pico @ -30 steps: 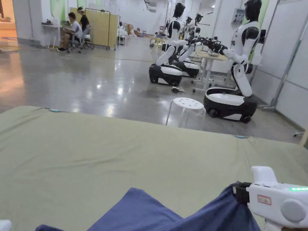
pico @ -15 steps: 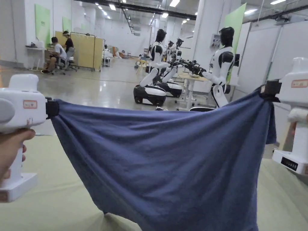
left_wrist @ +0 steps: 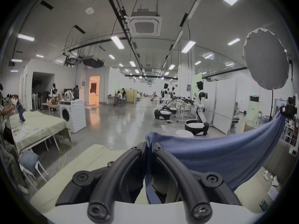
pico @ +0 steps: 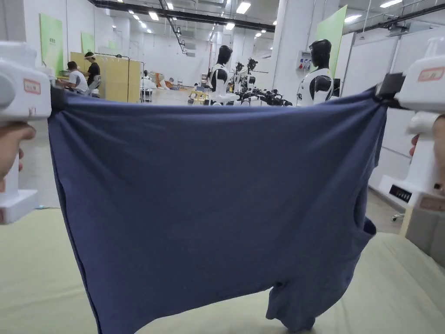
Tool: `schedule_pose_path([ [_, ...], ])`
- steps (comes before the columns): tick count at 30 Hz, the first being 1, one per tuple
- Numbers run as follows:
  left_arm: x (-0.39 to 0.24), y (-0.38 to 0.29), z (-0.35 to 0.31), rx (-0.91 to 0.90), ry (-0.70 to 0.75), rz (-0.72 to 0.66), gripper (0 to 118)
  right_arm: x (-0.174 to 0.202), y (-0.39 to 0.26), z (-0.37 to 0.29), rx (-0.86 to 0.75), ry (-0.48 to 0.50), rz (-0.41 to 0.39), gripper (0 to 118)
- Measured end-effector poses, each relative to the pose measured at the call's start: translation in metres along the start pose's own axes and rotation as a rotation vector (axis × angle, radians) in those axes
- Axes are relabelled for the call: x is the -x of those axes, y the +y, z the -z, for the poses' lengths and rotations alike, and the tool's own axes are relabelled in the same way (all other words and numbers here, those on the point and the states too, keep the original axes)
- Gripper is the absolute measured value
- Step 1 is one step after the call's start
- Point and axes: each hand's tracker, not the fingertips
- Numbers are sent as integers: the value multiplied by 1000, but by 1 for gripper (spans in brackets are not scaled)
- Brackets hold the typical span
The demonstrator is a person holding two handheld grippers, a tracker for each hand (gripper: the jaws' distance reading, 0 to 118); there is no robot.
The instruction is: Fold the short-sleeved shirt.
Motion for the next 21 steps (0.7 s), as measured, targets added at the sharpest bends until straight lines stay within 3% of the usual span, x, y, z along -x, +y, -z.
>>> schedule_pose_path([
  [4,0,-53,23,45,13,-28,8,-8,-50,20,86,-38,-9,3],
  [10,7,-105,10,47,-11,-50,8,-21,-86,-2,72,8,35,3],
  [14,12,-138,-37,6,-52,-89,8,-33,-117,-52,65,49,53,3],
  [21,-3,-224,-168,120,-164,34,8,-61,-222,-181,166,119,55,3],
])
